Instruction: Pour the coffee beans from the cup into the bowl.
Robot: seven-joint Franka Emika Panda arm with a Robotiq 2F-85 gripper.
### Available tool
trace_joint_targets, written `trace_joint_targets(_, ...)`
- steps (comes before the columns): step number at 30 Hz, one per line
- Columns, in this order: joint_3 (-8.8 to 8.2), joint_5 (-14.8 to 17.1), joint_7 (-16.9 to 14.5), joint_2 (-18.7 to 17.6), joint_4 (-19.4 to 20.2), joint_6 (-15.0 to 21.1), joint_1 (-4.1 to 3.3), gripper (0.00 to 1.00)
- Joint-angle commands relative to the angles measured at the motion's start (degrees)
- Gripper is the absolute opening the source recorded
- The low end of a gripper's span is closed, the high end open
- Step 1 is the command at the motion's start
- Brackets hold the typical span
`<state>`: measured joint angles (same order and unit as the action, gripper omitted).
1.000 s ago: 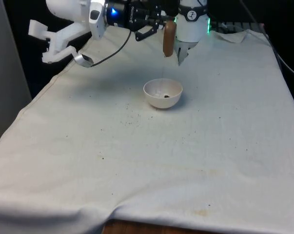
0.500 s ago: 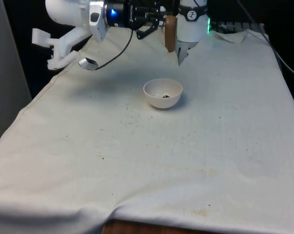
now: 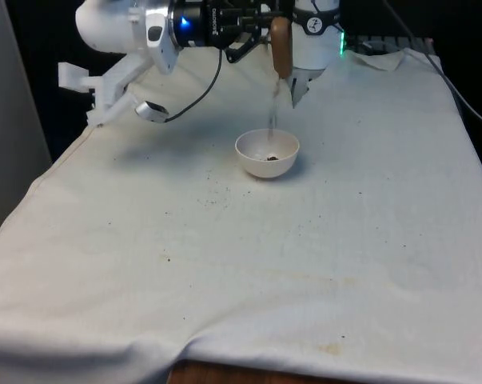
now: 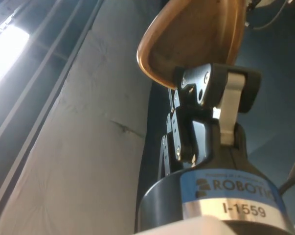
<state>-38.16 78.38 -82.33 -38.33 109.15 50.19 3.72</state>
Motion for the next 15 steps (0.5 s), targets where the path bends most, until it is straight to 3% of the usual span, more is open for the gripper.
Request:
trace_joint_targets(1, 0.23, 0.5, 0.6, -0.3, -0.1, -0.8, 0.4, 0.0)
trace_joint_targets(7, 0.11, 1.4, 0.9, -0.9, 0.0, -3.0, 0.46, 0.0)
trace_joint_targets(8, -0.11, 1.1, 0.2, -0.8, 0.1, -2.8, 0.17, 0.0)
trace_joint_targets(9, 0.11, 1.5, 0.9, -1.0, 0.0, -3.3, 0.46, 0.0)
trace_joint_targets(15, 0.17, 2.1, 1.7, -1.5, 0.1, -4.6, 0.57, 0.0)
